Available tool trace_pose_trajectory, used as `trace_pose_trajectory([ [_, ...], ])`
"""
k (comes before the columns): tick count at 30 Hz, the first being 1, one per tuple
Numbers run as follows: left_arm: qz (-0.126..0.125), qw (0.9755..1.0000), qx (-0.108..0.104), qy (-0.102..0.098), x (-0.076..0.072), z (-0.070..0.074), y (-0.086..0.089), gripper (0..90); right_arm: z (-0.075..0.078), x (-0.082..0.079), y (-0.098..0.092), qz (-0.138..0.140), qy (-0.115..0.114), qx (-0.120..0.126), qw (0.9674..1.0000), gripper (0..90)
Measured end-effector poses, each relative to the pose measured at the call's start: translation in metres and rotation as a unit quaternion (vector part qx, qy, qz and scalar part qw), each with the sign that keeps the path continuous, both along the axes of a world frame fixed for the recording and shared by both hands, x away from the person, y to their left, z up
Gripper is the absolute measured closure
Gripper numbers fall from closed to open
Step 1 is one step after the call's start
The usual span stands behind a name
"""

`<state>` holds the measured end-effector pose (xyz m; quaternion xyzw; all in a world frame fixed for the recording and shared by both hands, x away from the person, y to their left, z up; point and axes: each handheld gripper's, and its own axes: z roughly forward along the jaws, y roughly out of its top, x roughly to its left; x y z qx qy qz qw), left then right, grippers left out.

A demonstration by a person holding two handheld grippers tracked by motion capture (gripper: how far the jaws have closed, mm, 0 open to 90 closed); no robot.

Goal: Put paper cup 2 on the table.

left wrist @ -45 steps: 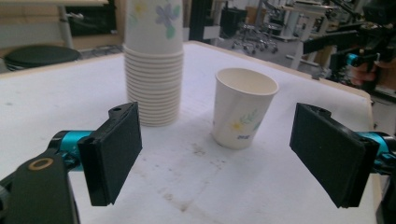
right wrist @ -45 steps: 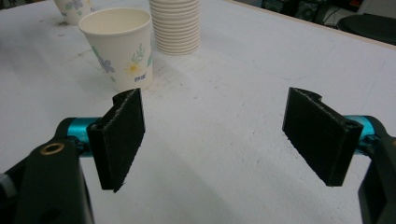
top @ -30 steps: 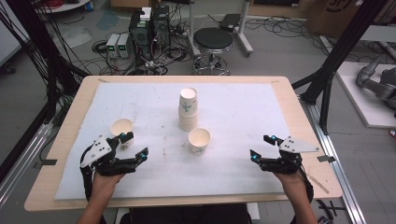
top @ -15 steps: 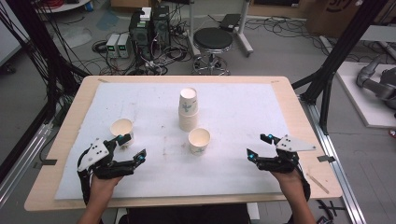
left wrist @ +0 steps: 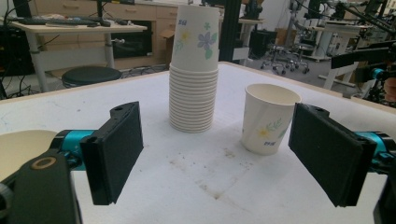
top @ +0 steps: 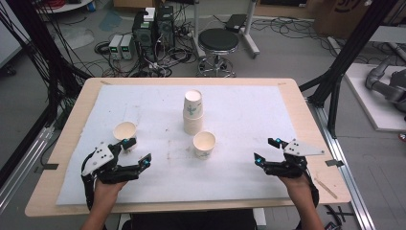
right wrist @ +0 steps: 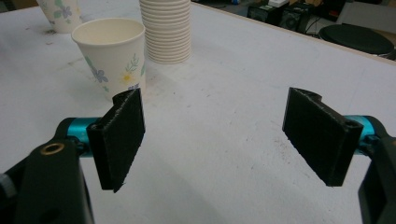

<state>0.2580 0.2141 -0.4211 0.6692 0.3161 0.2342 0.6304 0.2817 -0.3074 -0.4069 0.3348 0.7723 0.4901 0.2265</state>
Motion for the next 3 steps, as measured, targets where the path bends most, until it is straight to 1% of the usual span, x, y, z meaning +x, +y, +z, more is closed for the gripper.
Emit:
trace_pose_trajectory([
  [3,0.000,1.0000,0.002,-0.001,0.0007,-0.0001,-0.0004,17.7,-0.0005,0.0003,0.0000,0.001,0.002,0.000,1.0000,21.7],
])
